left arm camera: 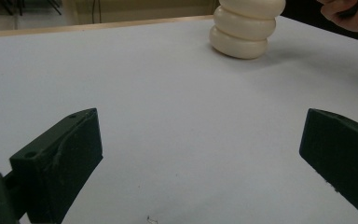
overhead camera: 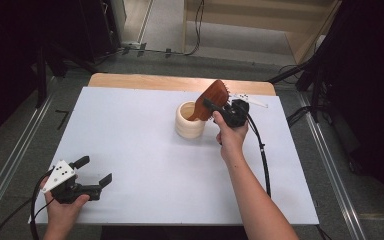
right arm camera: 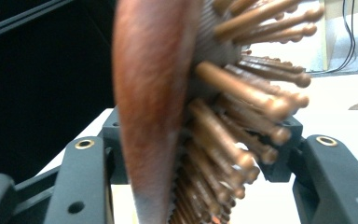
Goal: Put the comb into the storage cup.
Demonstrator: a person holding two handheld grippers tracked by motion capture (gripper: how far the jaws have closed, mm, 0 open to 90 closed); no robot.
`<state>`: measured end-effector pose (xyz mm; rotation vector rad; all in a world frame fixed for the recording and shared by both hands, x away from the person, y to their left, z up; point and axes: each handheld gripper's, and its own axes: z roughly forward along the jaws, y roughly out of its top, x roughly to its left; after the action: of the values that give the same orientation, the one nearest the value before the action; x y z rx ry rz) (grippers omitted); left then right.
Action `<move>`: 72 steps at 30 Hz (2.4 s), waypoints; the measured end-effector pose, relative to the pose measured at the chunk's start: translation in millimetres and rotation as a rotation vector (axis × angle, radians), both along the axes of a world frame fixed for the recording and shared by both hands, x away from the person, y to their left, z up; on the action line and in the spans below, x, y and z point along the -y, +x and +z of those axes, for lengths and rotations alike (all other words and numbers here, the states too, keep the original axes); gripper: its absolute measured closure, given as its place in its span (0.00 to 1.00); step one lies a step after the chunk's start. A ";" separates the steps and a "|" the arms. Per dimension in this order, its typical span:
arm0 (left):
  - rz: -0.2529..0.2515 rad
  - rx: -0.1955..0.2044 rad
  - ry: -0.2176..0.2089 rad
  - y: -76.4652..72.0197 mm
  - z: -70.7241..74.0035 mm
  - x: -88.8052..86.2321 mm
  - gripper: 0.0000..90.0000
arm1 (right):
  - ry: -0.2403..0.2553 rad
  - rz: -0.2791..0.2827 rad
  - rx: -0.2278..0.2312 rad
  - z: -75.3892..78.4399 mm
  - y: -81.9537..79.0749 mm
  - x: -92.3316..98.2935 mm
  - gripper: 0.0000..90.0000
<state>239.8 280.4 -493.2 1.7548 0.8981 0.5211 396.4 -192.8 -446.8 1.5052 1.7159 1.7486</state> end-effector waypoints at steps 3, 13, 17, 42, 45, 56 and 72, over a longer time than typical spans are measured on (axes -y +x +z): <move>-0.001 0.000 0.001 0.0 0.0 0.2 0.00 | 0.014 0.005 -0.003 0.6 0.3 1.9 0.39; 0.001 -0.001 0.005 -0.2 0.1 0.4 0.00 | 0.037 0.049 0.002 1.2 1.5 5.0 0.15; 0.001 -0.001 0.005 -0.2 0.1 0.4 0.00 | 0.020 0.055 0.022 6.3 -0.7 3.8 0.04; 0.003 -0.001 0.006 -0.4 0.2 0.7 0.00 | -0.097 0.072 0.054 22.4 -15.2 9.3 0.00; 0.002 -0.001 0.007 -0.4 0.1 0.9 0.00 | -0.101 0.077 0.063 24.4 -17.0 10.5 0.00; 0.002 -0.001 0.007 -0.5 0.2 0.9 0.00 | -0.126 0.077 0.074 26.7 -22.6 16.0 0.00; 0.000 0.001 0.006 -0.3 0.0 1.2 0.00 | -0.151 0.093 0.094 21.9 -36.4 27.8 0.00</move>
<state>239.5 279.2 -493.2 1.7598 0.8967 0.5253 360.0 -220.6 -424.9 1.2799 1.8510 1.6631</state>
